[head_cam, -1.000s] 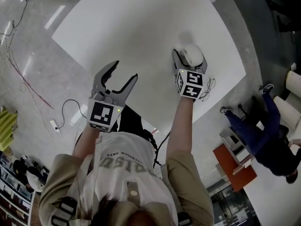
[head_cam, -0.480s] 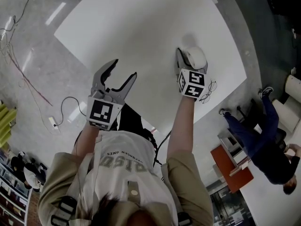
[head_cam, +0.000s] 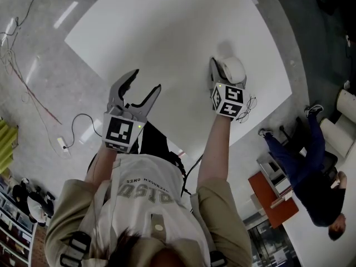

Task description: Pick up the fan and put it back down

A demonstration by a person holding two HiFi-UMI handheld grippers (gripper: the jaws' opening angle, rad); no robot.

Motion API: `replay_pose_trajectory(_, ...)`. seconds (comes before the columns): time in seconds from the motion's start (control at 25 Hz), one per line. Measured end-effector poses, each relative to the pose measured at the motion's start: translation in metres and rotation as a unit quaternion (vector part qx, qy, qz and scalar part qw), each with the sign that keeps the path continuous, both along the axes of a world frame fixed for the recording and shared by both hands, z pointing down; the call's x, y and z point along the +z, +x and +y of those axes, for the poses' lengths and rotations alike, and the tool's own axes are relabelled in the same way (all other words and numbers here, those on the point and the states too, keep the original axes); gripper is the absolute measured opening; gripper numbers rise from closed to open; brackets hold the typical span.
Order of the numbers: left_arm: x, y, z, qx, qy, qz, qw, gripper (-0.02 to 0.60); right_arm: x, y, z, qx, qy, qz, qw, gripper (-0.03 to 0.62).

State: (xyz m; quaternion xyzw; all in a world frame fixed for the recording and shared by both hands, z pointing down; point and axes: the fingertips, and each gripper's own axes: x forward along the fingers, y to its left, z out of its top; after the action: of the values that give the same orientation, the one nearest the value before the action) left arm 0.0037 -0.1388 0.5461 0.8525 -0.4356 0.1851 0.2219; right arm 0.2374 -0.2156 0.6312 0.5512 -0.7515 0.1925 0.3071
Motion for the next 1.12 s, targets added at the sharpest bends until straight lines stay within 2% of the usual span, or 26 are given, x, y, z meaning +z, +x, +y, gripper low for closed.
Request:
replay_pose_trajectory(0.16,0.0024,0.0001,-0.0010,-0.001,-0.002,-0.002,1.0000,0.293,0.0000,0.0030,-0.0007,0.003,0.002,-0.003,1.000,0.287)
replay_pose_trajectory(0.28,0.0045,-0.0024,-0.0011,-0.004,-0.003,0.001,1.0000,0.293,0.0001,0.0041,-0.0010,0.011,0.006,-0.004,1.000,0.244)
replay_pose_trajectory(0.36,0.0037,-0.0025,-0.0012,-0.010,-0.003,0.009,0.9999,0.293,-0.0006,0.0043,-0.0006,0.013,0.008,-0.003,1.000,0.244)
replay_pose_trajectory(0.6,0.0055,-0.0020,-0.0002,0.000,-0.004,-0.003,1.0000,0.293,-0.0008,0.0057,0.0005,0.012,0.012,0.008,1.000,0.235)
replay_pose_trajectory(0.64,0.0052,-0.0021,-0.0004,0.000,-0.004,-0.002,1.0000,0.293,-0.0011,0.0061,0.0006,0.013,0.013,0.012,1.000,0.172)
replay_pose_trajectory(1.12,0.0021,-0.0065,0.0014,0.000,-0.001,-0.006,1.0000,0.291,-0.0039,0.0094,0.0008,0.027,0.013,0.010,0.999,0.169)
